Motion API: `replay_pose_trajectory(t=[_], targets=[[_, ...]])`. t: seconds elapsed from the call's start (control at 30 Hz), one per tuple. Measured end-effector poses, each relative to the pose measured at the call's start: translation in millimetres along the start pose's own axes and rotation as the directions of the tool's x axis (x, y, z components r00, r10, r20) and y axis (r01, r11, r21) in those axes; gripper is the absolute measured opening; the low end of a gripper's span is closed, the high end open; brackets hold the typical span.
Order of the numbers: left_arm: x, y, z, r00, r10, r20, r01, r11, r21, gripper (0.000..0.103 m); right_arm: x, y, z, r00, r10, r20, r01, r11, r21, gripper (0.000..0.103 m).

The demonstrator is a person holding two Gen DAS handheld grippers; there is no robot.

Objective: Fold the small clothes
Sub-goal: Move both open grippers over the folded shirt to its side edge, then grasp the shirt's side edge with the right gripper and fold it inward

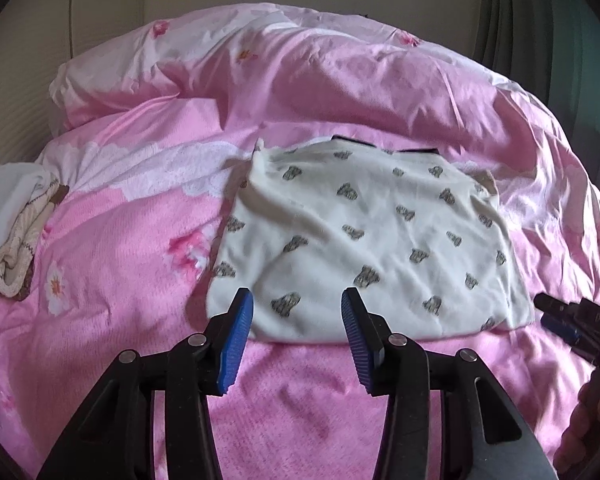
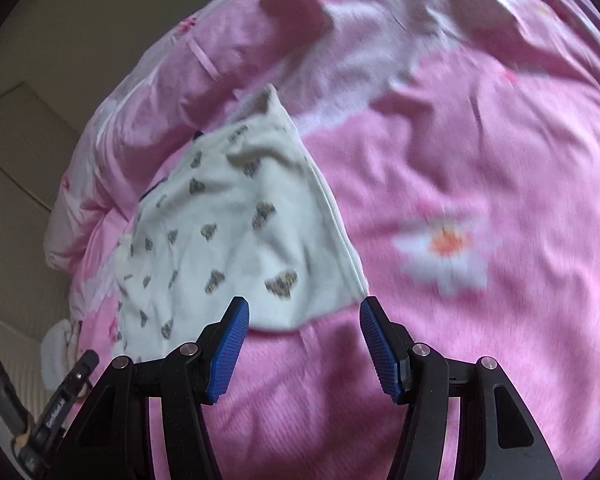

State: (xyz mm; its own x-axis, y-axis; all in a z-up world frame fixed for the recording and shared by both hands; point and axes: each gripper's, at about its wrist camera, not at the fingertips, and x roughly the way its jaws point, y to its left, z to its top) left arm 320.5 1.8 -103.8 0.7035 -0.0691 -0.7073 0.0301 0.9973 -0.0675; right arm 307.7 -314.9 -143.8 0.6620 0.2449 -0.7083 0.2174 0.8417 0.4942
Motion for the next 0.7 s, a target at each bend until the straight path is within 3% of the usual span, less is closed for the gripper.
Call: replay_pose_trajectory(t=[0.33, 0.5, 0.7], targets=[[38, -41, 73, 0.998, -0.010, 0.065, 0.014, 0.998, -0.058, 0.052, 38, 32, 110, 0.999, -0.012, 0.032, 0.021, 0.950, -0.312, 0.059], [71, -56, 102, 0.998, -0.001, 0.067, 0.005, 0.998, -0.058, 0.056, 73, 30, 140, 1.000, 0.003, 0.002, -0.002, 0.936, -0.351, 0.059], [92, -64, 105, 0.998, 0.000, 0.059, 0.002, 0.999, -0.034, 0.056, 117, 23, 153, 0.990, 0.055, -0.127, -0.099, 0.924, -0.369, 0.059]])
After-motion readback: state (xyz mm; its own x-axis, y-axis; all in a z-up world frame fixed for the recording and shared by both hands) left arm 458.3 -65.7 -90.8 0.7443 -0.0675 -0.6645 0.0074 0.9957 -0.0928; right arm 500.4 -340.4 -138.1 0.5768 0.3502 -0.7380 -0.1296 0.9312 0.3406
